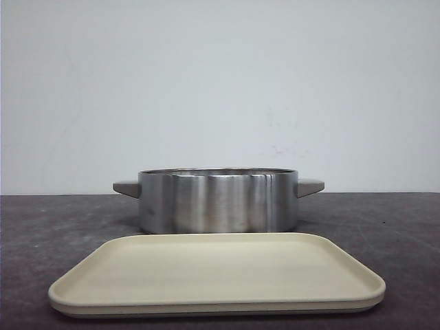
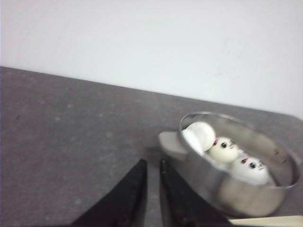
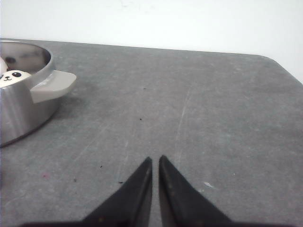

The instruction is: Steam buns

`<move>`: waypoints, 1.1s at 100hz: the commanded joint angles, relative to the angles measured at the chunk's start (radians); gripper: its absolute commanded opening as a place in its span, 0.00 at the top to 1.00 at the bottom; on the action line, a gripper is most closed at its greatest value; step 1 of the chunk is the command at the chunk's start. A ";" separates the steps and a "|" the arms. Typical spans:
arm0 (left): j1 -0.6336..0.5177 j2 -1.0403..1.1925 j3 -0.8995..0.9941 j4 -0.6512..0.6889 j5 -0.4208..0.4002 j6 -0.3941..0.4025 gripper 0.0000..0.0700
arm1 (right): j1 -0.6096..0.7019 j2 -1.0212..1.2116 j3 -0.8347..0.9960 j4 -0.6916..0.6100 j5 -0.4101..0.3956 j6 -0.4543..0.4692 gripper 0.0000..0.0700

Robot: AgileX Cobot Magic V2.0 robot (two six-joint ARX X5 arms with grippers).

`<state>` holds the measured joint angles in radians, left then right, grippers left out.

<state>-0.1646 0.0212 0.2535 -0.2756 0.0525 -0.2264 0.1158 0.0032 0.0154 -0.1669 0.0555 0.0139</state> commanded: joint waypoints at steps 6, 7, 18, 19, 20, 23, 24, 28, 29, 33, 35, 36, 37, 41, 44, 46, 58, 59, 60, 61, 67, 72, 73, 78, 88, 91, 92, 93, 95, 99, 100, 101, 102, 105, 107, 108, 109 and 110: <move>0.016 -0.001 -0.083 0.140 0.004 0.027 1.00 | 0.000 0.000 -0.003 0.009 0.000 -0.007 0.97; 0.018 -0.001 -0.091 0.153 0.004 0.027 1.00 | 0.000 0.000 -0.003 0.009 0.000 -0.007 0.97; 0.045 -0.005 -0.168 0.291 0.004 0.026 1.00 | 0.000 0.000 -0.003 0.009 0.000 -0.007 0.97; 0.048 -0.005 -0.174 0.301 0.004 0.026 1.00 | 0.000 0.000 -0.003 0.009 0.000 -0.007 0.97; 0.052 -0.006 -0.179 0.308 0.004 0.026 1.00 | 0.000 0.000 -0.003 0.009 0.000 -0.007 0.97; 0.064 -0.010 -0.195 0.324 0.004 0.025 1.00 | 0.000 0.000 -0.003 0.009 0.000 -0.007 0.97; 0.069 -0.012 -0.198 0.325 0.004 0.025 1.00 | 0.000 0.000 -0.003 0.009 0.000 -0.007 0.97; 0.090 -0.019 -0.212 0.324 0.004 0.025 1.00 | 0.000 0.000 -0.003 0.009 0.000 -0.007 0.97; 0.095 -0.018 -0.215 0.324 0.004 0.025 1.00 | 0.000 0.000 -0.003 0.009 0.000 -0.007 0.97; 0.117 -0.018 -0.228 0.324 0.003 0.025 1.00 | 0.000 0.000 -0.003 0.009 0.000 -0.007 0.97; 0.127 -0.018 -0.233 0.324 0.004 0.025 1.00 | 0.000 0.000 -0.003 0.009 0.000 -0.007 0.97; 0.132 -0.018 -0.237 0.324 0.004 0.026 1.00 | 0.000 0.000 -0.003 0.009 0.000 -0.007 0.97; 0.139 -0.018 -0.241 0.320 0.004 0.027 1.00 | 0.000 0.000 -0.003 0.009 0.000 -0.007 0.97; 0.155 -0.018 -0.240 0.297 0.004 0.032 1.00 | 0.000 0.000 -0.003 0.009 0.000 -0.007 0.97; 0.168 -0.018 -0.240 0.282 0.004 0.034 1.00 | 0.000 0.000 -0.003 0.009 0.000 -0.007 0.97; 0.176 -0.018 -0.240 0.274 0.004 0.035 1.00 | 0.000 0.000 -0.003 0.009 0.000 -0.007 0.97; 0.218 -0.018 -0.240 0.242 0.005 0.056 1.00 | 0.000 0.000 -0.003 0.009 0.000 -0.007 0.97; 0.220 -0.018 -0.240 0.238 0.004 0.059 1.00 | 0.000 0.000 -0.003 0.009 0.000 -0.007 0.97; 0.222 -0.018 -0.240 0.235 0.004 0.062 1.00 | 0.000 0.000 -0.003 0.009 0.000 -0.007 0.97; 0.224 -0.018 -0.240 0.230 0.004 0.066 1.00 | 0.000 0.000 -0.003 0.009 0.000 -0.007 0.97; 0.231 -0.018 -0.240 0.191 0.005 0.092 1.00 | 0.000 0.000 -0.003 0.009 0.000 -0.007 0.97; 0.232 -0.018 -0.240 0.146 0.006 0.109 1.00 | 0.000 0.000 -0.003 0.009 0.000 -0.007 0.97; 0.232 -0.018 -0.240 0.135 0.009 0.113 1.00 | 0.000 0.000 -0.003 0.009 0.000 -0.007 0.97; 0.232 -0.018 -0.240 0.086 0.012 0.144 1.00 | 0.000 0.000 -0.003 0.009 0.000 -0.007 0.97; 0.233 -0.018 -0.240 0.087 0.035 0.194 1.00 | 0.000 0.000 -0.003 0.009 0.000 -0.007 0.97; 0.235 -0.018 -0.240 0.087 0.048 0.194 1.00 | 0.000 0.000 -0.003 0.009 0.000 -0.007 0.97; 0.236 -0.018 -0.240 0.087 0.053 0.195 1.00 | 0.000 0.000 -0.003 0.009 0.000 -0.007 0.97; 0.237 -0.018 -0.240 0.087 0.058 0.198 1.00 | 0.000 0.000 -0.003 0.009 0.000 -0.007 0.97; 0.240 -0.018 -0.240 0.087 0.065 0.204 1.00 | 0.000 0.000 -0.003 0.009 0.000 -0.007 0.97; 0.245 -0.018 -0.240 0.087 0.073 0.224 1.00 | 0.000 0.000 -0.003 0.009 0.000 -0.007 0.97; 0.245 -0.018 -0.240 0.087 0.073 0.225 1.00 | 0.000 0.000 -0.003 0.009 0.000 -0.007 0.97; 0.245 -0.018 -0.240 0.087 0.073 0.228 1.00 | 0.000 0.000 -0.003 0.009 0.000 -0.007 0.97; 0.246 -0.018 -0.240 0.087 0.072 0.228 1.00 | 0.000 0.000 -0.003 0.009 0.000 -0.007 0.97; 0.246 -0.018 -0.240 0.087 0.071 0.238 1.00 | 0.000 0.000 -0.003 0.009 0.000 -0.007 0.97; 0.246 -0.018 -0.240 0.087 0.071 0.242 1.00 | 0.000 0.000 -0.003 0.009 0.000 -0.007 0.97; 0.246 -0.018 -0.240 0.087 0.071 0.244 1.00 | 0.000 0.000 -0.003 0.009 0.000 -0.007 0.97; 0.246 -0.018 -0.240 0.087 0.071 0.247 1.00 | 0.000 0.000 -0.003 0.009 0.000 -0.007 0.97; 0.246 -0.018 -0.240 0.088 0.069 0.251 1.00 | 0.000 0.000 -0.003 0.009 0.000 -0.007 0.97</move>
<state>0.0784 0.0036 0.0322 -0.1780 0.1135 -0.0219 0.1158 0.0036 0.0154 -0.1665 0.0555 0.0135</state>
